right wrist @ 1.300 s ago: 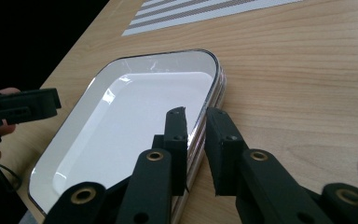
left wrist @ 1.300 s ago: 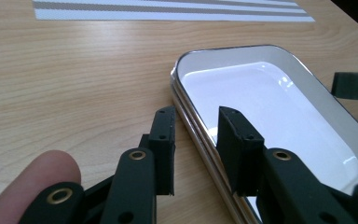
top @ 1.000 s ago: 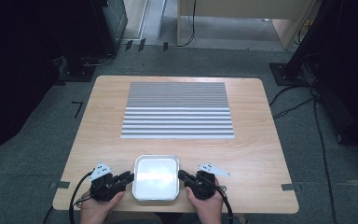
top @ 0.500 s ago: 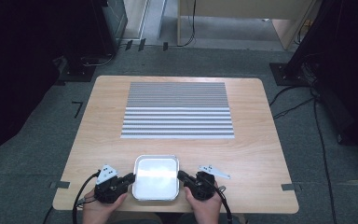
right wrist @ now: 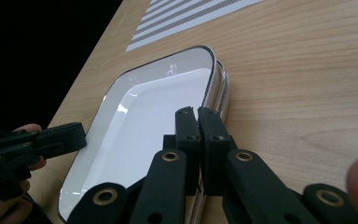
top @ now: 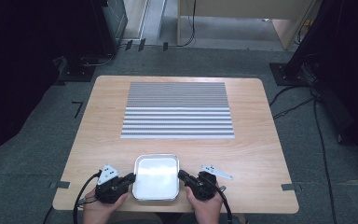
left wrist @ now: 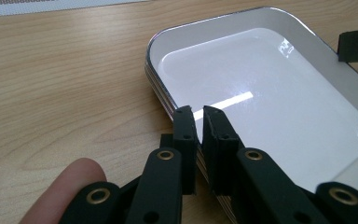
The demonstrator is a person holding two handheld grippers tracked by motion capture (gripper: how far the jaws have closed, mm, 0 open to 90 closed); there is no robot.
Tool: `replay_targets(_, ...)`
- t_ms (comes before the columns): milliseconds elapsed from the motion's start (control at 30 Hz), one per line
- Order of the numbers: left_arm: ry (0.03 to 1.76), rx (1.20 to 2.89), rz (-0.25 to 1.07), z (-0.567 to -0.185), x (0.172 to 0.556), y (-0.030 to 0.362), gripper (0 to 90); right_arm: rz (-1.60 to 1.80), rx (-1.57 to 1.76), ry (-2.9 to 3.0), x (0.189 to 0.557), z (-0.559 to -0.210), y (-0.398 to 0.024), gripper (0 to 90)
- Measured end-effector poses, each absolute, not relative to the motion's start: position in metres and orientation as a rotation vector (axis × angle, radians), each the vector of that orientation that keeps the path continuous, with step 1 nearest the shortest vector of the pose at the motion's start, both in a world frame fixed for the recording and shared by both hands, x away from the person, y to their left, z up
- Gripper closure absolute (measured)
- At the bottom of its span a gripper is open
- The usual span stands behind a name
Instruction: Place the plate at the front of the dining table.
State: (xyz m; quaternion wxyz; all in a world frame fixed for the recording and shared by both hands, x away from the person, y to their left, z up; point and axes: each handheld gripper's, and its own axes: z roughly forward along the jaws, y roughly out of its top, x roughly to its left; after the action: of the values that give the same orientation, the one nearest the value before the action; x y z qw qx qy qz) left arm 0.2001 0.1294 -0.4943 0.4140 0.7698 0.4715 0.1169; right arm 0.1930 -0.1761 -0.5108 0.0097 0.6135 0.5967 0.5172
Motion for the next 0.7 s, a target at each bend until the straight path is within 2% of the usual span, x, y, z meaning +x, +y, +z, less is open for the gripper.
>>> replay_targets(467,1.17,1.951,0.305,-0.4947,0.2,0.1265,78.8,1.615,1.886,1.828,0.1905,-0.5054,-0.1813,90.0)
replay_targets(700,1.164,1.952,0.308,-0.4949,0.2002,0.1274,80.8,1.623,1.913,1.824,0.1914,-0.5066,-0.1847,90.0)
